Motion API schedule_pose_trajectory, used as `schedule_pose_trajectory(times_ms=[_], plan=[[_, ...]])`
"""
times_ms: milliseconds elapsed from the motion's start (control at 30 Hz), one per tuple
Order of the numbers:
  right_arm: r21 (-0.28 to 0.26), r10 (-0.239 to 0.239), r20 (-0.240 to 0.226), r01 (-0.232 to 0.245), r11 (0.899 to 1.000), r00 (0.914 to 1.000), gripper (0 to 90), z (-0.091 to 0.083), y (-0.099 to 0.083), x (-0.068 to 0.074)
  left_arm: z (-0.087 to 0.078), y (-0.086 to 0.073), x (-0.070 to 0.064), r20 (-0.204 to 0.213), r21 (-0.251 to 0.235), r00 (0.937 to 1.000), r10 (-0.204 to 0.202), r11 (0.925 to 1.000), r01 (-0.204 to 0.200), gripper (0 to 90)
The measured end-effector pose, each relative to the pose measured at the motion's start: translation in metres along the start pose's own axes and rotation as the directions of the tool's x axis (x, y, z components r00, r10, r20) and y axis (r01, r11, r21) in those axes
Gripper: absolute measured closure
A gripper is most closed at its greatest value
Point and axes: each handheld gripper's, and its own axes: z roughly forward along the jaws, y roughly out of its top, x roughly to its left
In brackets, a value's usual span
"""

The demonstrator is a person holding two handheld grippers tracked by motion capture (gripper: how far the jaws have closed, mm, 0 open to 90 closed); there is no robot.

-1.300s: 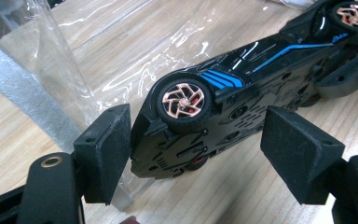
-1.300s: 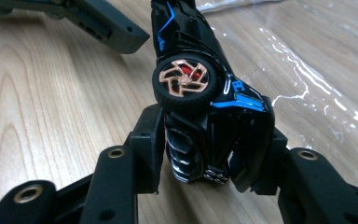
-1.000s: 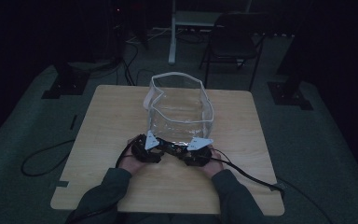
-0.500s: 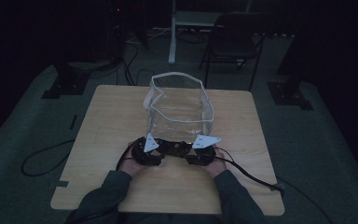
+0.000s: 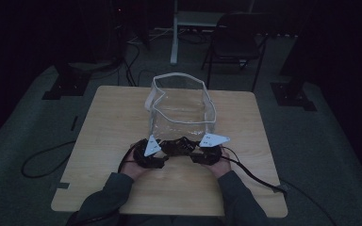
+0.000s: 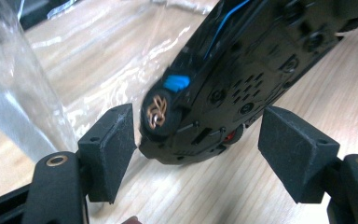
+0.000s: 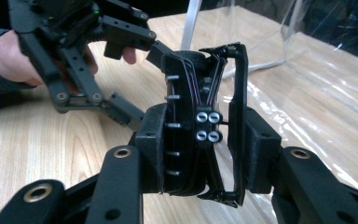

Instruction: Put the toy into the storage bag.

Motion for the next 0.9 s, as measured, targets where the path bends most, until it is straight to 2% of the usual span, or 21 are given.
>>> schedule_pose_trajectory(times_ms=[100, 267, 433, 467, 500, 567, 633, 667, 700, 733, 900], plan=[[-0.015, 0.004, 0.003, -0.004, 1.0, 1.0, 58.3, -0.003, 0.002, -0.001, -0.001, 0.004, -0.003, 0.001, -0.016, 0.9999, 0.016, 0.9997, -0.016, 27.5], [-0.028, 0.006, 0.002, -0.006, 1.0, 1.0, 58.3, -0.007, 0.005, -0.002, 0.002, 0.007, -0.006, 0.015, -0.025, 0.9997, 0.019, 0.9995, -0.018, 27.5], [-0.037, -0.006, -0.032, 0.005, 0.999, 0.9995, 58.3, -0.008, 0.007, 0.0, 0.003, 0.011, -0.012, 0.075, -0.058, 0.9972, 0.006, 0.9983, -0.001, 30.8], [-0.037, -0.006, -0.032, 0.005, 0.999, 0.9995, 58.3, -0.008, 0.007, 0.0, 0.003, 0.011, -0.012, 0.075, -0.058, 0.9972, 0.006, 0.9983, -0.001, 31.4], [-0.034, -0.013, -0.04, 0.011, 0.999, 0.9991, 58.3, -0.008, 0.008, 0.002, 0.002, 0.013, -0.015, 0.105, -0.083, 0.9945, -0.006, 0.9964, 0.015, 32.2], [-0.039, -0.024, -0.041, 0.023, 0.999, 0.9989, 58.2, -0.007, 0.011, 0.005, 0.001, 0.016, -0.018, 0.103, -0.099, 0.9947, -0.003, 0.995, 0.013, 32.2], [-0.045, -0.029, -0.047, 0.027, 0.999, 0.9985, 58.2, -0.007, 0.013, 0.006, -0.001, 0.018, -0.019, 0.129, -0.123, 0.9915, -0.012, 0.9921, 0.028, 33.3], [-0.045, -0.029, -0.047, 0.027, 0.999, 0.9985, 58.2, -0.007, 0.013, 0.006, -0.001, 0.018, -0.019, 0.129, -0.123, 0.9915, -0.012, 0.9921, 0.028, 33.2], [-0.047, -0.058, -0.044, 0.056, 0.997, 0.9974, 58.1, -0.004, 0.017, 0.012, -0.002, 0.019, -0.021, 0.125, -0.126, 0.9921, -0.009, 0.9917, 0.025, 31.6], [-0.048, -0.057, -0.047, 0.054, 0.997, 0.9973, 58.1, -0.004, 0.017, 0.012, -0.002, 0.018, -0.019, 0.134, -0.134, 0.9907, -0.023, 0.9902, 0.041, 31.8], [-0.059, -0.036, -0.061, 0.032, 0.998, 0.9975, 57.9, -0.002, 0.016, 0.01, -0.003, 0.018, -0.019, 0.129, -0.138, 0.9915, -0.019, 0.9898, 0.037, 31.6]])
